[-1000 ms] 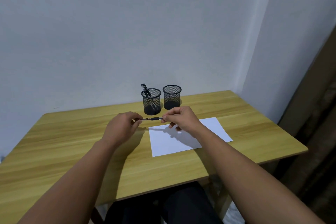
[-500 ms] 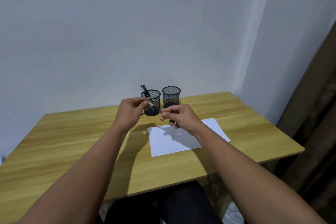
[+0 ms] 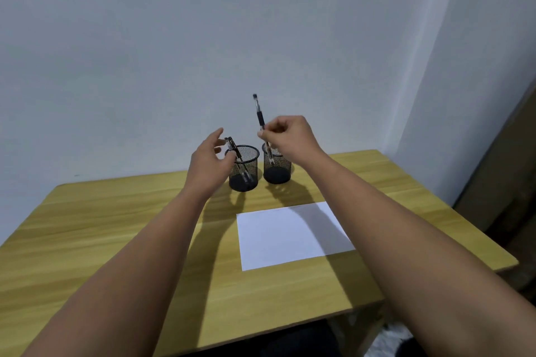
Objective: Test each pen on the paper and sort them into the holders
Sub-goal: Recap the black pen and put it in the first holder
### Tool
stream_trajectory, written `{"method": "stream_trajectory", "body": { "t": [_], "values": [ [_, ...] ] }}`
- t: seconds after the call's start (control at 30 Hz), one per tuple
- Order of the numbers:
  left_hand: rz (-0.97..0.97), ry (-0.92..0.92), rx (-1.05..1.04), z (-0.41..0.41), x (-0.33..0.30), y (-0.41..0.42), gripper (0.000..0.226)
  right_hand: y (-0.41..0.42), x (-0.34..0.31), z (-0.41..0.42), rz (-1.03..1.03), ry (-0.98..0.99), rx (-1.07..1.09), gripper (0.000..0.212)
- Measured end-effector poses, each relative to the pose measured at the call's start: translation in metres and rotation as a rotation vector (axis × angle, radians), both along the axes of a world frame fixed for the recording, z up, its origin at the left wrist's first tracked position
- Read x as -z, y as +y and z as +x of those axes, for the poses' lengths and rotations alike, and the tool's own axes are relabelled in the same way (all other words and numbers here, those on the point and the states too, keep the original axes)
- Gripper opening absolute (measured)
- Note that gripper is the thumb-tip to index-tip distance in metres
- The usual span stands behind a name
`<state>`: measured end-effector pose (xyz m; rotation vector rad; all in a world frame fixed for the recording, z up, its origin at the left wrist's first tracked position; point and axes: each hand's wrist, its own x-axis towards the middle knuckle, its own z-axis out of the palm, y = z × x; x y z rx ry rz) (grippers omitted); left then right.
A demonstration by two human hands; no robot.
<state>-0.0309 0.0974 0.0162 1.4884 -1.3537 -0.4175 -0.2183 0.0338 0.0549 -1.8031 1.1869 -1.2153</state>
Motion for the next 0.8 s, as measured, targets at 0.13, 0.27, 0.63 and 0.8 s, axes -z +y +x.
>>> {"method": "stream_trajectory", "body": {
  "t": [0.13, 0.27, 0.63, 0.8],
  "values": [
    [0.120, -0.046, -0.034, 0.009, 0.028, -0.023, 0.094, -0.028, -0.010, 0.019, -0.052, 0.080, 0.047, 0.020],
    [0.176, -0.057, -0.036, 0.012, 0.049, -0.050, 0.115, -0.049, 0.001, 0.039, -0.059, 0.204, 0.077, 0.014],
    [0.142, -0.067, -0.006, 0.012, 0.069, -0.062, 0.068, -0.058, 0.048, 0.066, -0.057, 0.524, 0.157, 0.013],
    [0.207, -0.160, -0.048, 0.033, 0.044, -0.040, 0.084, -0.043, 0.030, 0.066, -0.041, 0.480, 0.180, 0.022]
  ]
}}
